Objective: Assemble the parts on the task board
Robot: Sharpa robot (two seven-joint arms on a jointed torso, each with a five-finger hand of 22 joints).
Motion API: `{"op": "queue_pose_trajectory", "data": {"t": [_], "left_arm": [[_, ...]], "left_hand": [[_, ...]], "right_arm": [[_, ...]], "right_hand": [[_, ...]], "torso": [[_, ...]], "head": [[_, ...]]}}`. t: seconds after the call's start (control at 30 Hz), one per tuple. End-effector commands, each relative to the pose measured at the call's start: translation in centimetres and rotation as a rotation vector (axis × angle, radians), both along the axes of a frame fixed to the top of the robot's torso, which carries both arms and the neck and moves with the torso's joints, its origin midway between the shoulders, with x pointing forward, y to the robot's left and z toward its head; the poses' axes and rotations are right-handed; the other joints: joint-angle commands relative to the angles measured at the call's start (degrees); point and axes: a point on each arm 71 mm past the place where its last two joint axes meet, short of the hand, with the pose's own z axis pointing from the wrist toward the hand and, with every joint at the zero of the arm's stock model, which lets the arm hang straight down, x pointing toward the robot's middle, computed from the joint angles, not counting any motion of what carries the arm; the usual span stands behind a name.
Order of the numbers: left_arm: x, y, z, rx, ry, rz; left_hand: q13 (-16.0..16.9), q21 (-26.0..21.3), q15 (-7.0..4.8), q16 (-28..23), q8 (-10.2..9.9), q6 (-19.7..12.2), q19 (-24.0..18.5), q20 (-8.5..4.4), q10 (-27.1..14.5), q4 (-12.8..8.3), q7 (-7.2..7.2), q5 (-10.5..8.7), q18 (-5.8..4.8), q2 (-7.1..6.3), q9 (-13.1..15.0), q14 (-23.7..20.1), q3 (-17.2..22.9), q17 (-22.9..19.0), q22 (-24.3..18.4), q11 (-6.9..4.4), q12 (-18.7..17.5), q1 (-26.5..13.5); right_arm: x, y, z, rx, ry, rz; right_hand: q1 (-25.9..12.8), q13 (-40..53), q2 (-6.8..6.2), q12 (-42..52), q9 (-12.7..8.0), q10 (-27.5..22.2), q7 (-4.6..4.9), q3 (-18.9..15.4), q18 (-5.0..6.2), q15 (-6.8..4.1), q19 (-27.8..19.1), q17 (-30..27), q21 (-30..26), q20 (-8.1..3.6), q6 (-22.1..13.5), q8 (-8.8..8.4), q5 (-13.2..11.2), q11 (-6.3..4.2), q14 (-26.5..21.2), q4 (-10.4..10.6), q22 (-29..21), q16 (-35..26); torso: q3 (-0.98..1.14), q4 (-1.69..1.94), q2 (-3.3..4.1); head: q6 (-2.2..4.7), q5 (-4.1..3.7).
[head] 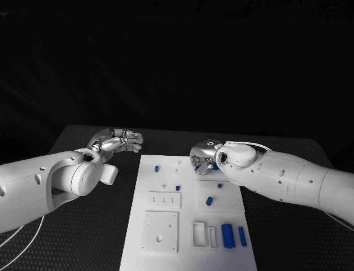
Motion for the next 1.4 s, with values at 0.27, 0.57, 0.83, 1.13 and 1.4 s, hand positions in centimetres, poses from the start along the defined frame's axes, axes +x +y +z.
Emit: {"op": "queue_pose_trajectory", "data": {"t": [0.27,0.57,0.83,1.13,1.4], "left_arm": [[0.0,-0.2,0.2,0.0,-0.007,-0.006],[0.0,0.0,0.2,0.001,-0.004,-0.004],[0.0,0.0,0.2,0.001,-0.005,-0.003],[0.0,0.1,0.2,0.003,-0.006,0.001],[0.0,0.0,0.2,0.003,-0.006,0.001]], "left_hand": [[-0.14,0.43,-0.01,-0.33,-0.2,-0.44,-0.24,0.31,-0.73,-0.07,0.01,-0.22,0.65,-0.16,0.11,-0.32,0.38,0.13,1.3,0.11,-0.4,-0.33],[-0.18,0.49,-0.01,-0.32,-0.22,-0.51,-0.28,0.32,-0.93,-0.05,0.0,-0.29,0.66,-0.23,0.14,-0.31,0.42,0.16,1.31,0.14,-0.53,-0.33],[-0.22,0.54,-0.01,-0.3,-0.23,-0.55,-0.31,0.32,-1.1,-0.03,0.0,-0.35,0.67,-0.25,0.16,-0.28,0.46,0.19,1.31,0.19,-0.63,-0.33],[-0.24,0.57,-0.02,-0.29,-0.24,-0.58,-0.32,0.32,-1.18,0.0,0.01,-0.38,0.68,-0.23,0.18,-0.26,0.49,0.21,1.31,0.23,-0.69,-0.34],[-0.27,0.62,-0.03,-0.27,-0.28,-0.67,-0.33,0.31,-1.31,0.0,0.04,-0.39,0.69,-0.28,0.18,-0.24,0.52,0.24,1.31,0.28,-0.77,-0.32]], "right_arm": [[-0.5,-0.2,-1.3,-0.07,0.019,0.013],[-0.7,-0.2,-1.3,-0.049,-0.043,0.027],[-1.1,0.5,-0.3,0.021,-0.151,0.05],[-1.7,1.4,0.9,0.053,-0.256,0.03],[-2.1,2.8,1.4,0.065,-0.313,0.022]], "right_hand": [[2.54,1.13,0.62,0.3,0.89,3.01,-1.01,5.39,0.98,-1.31,1.91,2.13,5.2,-1.4,2.69,1.04,-5.37,-1.18,1.16,0.08,1.59,5.36],[4.27,1.92,0.48,0.18,1.75,4.18,-1.37,7.75,0.98,-1.8,1.65,2.19,9.1,-2.02,3.45,1.33,-6.08,-1.67,0.73,-0.14,1.55,8.66],[4.79,3.25,0.22,0.53,2.96,6.17,-2.08,10.62,0.98,-2.81,2.55,1.81,14.64,-3.31,5.07,1.88,-7.23,-2.62,1.25,-0.03,1.47,13.57],[5.2,4.04,-1.15,0.53,3.64,7.13,-2.47,12.87,0.98,-3.26,2.88,0.76,17.28,-3.99,6.01,1.98,-10.22,-3.05,1.32,0.57,1.33,16.17],[5.33,4.37,-2.04,0.4,3.94,7.49,-2.61,14.17,0.98,-3.43,3.19,-0.15,18.37,-4.34,6.37,1.92,-11.09,-3.19,1.47,1.19,1.27,17.18]], "torso": [[-0.08,-0.09,0.21],[-0.11,-0.17,0.34],[-0.2,-0.15,0.37],[-0.3,-0.2,0.4],[-0.28,-0.09,0.51]], "head": [[0.1,0.06],[0.29,0.16],[0.81,0.12],[1.55,0.43],[1.94,0.59]]}}
